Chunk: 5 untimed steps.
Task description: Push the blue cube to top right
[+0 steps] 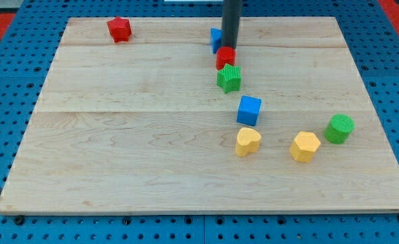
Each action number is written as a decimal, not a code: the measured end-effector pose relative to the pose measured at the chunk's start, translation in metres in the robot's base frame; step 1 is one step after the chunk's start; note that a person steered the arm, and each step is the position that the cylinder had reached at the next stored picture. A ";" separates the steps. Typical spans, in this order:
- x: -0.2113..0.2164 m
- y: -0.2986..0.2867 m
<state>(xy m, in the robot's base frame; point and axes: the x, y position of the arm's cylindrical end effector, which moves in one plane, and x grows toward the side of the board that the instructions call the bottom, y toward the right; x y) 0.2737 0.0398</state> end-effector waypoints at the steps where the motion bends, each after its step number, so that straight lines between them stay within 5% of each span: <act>1: -0.032 -0.024; 5: -0.007 0.066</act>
<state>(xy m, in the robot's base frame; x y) 0.2669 0.1061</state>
